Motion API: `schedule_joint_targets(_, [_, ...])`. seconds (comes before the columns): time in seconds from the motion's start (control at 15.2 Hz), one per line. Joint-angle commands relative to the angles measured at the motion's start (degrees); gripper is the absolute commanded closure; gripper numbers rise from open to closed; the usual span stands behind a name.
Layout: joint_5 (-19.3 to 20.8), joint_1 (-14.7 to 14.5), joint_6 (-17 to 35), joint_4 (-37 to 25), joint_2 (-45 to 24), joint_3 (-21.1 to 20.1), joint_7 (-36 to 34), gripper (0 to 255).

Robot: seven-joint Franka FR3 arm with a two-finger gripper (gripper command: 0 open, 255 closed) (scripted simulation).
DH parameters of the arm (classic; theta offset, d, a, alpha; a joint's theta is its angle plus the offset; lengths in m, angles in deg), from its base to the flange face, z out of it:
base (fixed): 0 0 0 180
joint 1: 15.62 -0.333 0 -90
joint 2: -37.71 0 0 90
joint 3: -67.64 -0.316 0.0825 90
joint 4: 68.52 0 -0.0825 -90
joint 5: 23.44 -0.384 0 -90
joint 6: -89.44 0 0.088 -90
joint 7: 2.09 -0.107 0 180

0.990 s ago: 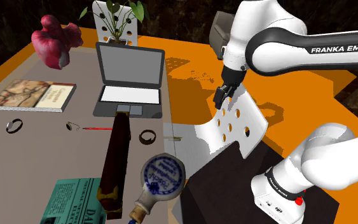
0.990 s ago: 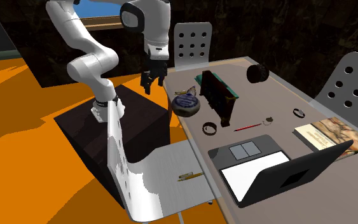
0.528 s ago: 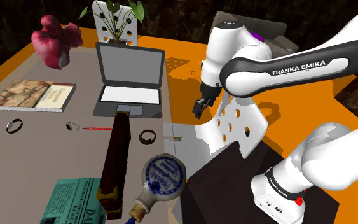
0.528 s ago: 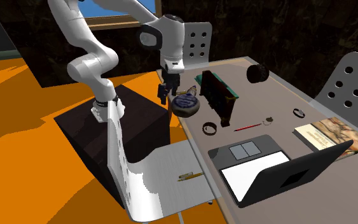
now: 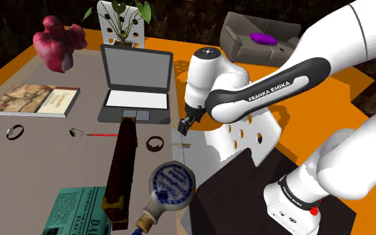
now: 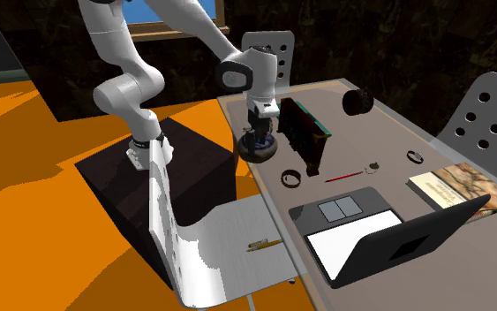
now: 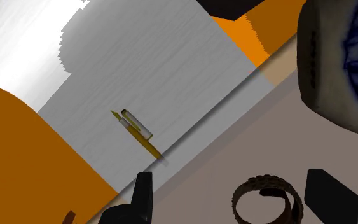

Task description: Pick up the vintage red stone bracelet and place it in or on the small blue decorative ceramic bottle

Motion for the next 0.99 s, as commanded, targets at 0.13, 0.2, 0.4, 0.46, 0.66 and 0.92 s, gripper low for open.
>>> schedule_joint_targets(0.13, [7.1, -0.8, 4.8, -4.6, -9.3, -1.1, -7.0, 0])
schedule_joint_targets(0.2, [9.0, -1.3, 5.7, -6.0, -11.6, -1.1, -8.9, 0])
schedule_joint_targets(0.4, [14.8, -3.5, 7.8, -10.6, -18.5, -0.1, -14.0, 0])
schedule_joint_targets(0.46, [16.5, -4.5, 8.3, -12.3, -20.7, 0.4, -15.6, 0])
schedule_joint_targets(0.66, [20.9, -7.6, 9.5, -17.8, -27.2, 2.3, -19.5, 0])
schedule_joint_targets(0.92, [23.9, -10.2, 10.5, -22.4, -32.6, 4.0, -22.1, 0])
